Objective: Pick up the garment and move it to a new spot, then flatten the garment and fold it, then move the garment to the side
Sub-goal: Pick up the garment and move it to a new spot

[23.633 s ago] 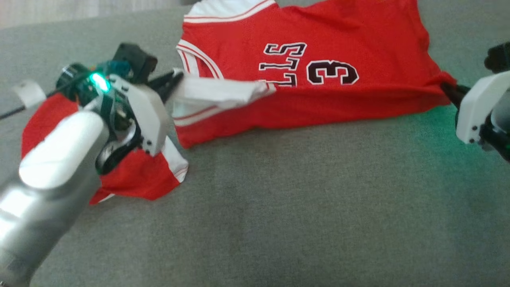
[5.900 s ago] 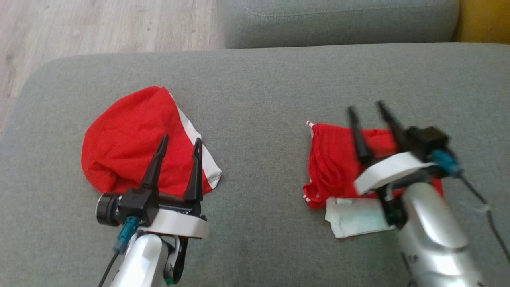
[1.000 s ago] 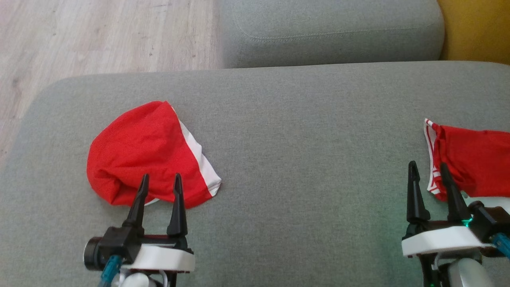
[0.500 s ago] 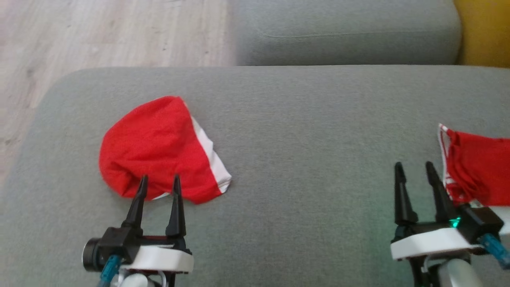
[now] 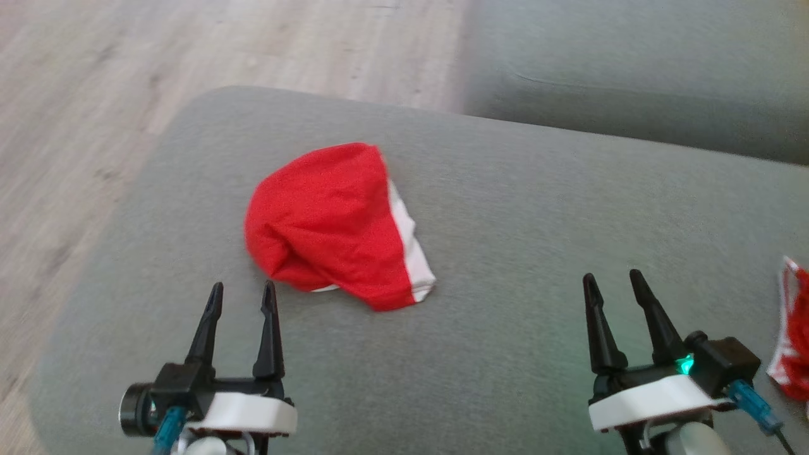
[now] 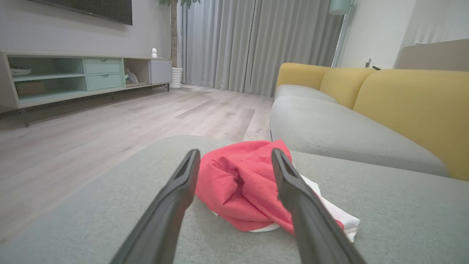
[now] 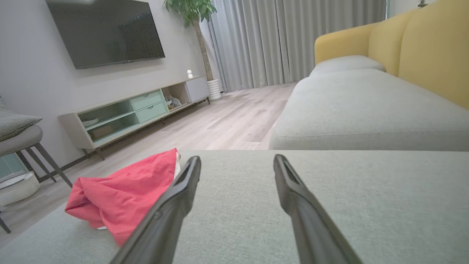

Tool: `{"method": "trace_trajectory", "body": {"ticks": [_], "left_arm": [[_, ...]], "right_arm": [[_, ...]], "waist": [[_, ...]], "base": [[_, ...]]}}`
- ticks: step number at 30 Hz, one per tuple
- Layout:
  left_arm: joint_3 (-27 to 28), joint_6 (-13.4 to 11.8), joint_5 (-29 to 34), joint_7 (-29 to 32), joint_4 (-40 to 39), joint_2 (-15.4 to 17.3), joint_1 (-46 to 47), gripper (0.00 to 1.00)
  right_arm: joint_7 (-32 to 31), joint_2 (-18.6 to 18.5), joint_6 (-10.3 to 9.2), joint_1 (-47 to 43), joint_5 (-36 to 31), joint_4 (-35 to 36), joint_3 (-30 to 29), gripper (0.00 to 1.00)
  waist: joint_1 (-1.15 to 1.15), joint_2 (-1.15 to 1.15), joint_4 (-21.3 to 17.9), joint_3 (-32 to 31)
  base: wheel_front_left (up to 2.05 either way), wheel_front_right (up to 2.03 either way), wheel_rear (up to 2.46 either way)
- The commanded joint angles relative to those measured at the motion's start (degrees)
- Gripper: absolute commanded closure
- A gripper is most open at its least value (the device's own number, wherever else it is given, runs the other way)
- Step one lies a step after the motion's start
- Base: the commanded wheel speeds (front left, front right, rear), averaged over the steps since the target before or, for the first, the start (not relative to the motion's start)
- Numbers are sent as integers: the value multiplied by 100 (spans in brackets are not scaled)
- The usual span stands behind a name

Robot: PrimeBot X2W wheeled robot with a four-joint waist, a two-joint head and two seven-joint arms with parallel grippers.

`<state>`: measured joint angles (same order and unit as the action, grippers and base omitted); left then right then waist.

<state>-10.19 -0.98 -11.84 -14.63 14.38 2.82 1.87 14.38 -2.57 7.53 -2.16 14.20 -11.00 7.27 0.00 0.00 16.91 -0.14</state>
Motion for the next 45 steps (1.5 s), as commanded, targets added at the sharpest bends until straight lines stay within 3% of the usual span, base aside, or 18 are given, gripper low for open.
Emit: {"method": "trace_trajectory", "body": {"ticks": [1, 10, 15, 22, 26, 30, 37, 40, 45], "left_arm": [[218, 12, 47, -37, -165, 6, 104, 0], [205, 119, 126, -37, -90, 6, 20, 0], [277, 126, 143, -37, -116, 6, 71, 0], [110, 440, 282, -37, 34, 13, 420, 0], [-269, 703, 337, 5, 483, 76, 993, 0], [-884, 830, 219, 419, 966, 184, 1754, 0], [-2479, 845, -839, 1204, 1632, 462, 2718, 0], [-2713, 846, -1119, 1408, 1964, 559, 2911, 0], [-2649, 843, -1251, 1375, 2513, 531, 3155, 0]], "right_arm": [[62, -31, -4, 126, 45, 181, 163, 0], [62, -31, -4, 52, 135, 48, 189, 0], [62, -31, -4, 94, 138, -23, 211, 0], [62, -31, -4, 189, 50, -13, 115, 0], [62, -31, -4, 307, -53, 53, 23, 0], [62, -31, -4, 464, -68, 180, -104, 0], [62, -31, -4, 739, -193, 311, -146, 0], [62, -31, -4, 802, -210, 348, -140, 0], [62, -31, -4, 876, -210, 383, -128, 0]], "waist": [[0, 0, 259, -61], [0, 0, 605, -108], [0, 0, 505, -43], [0, 0, 281, 195], [0, 0, 103, 480], [0, 0, -62, 822], [0, 0, -412, 1321], [0, 0, -535, 1451], [0, 0, -691, 1572]], "base": [[0, 0, 0], [0, 0, 0], [0, 0, 0], [0, 0, 0], [0, 0, 0], [0, 0, 0], [0, 0, 0], [0, 0, 0], [0, 0, 0]]}}
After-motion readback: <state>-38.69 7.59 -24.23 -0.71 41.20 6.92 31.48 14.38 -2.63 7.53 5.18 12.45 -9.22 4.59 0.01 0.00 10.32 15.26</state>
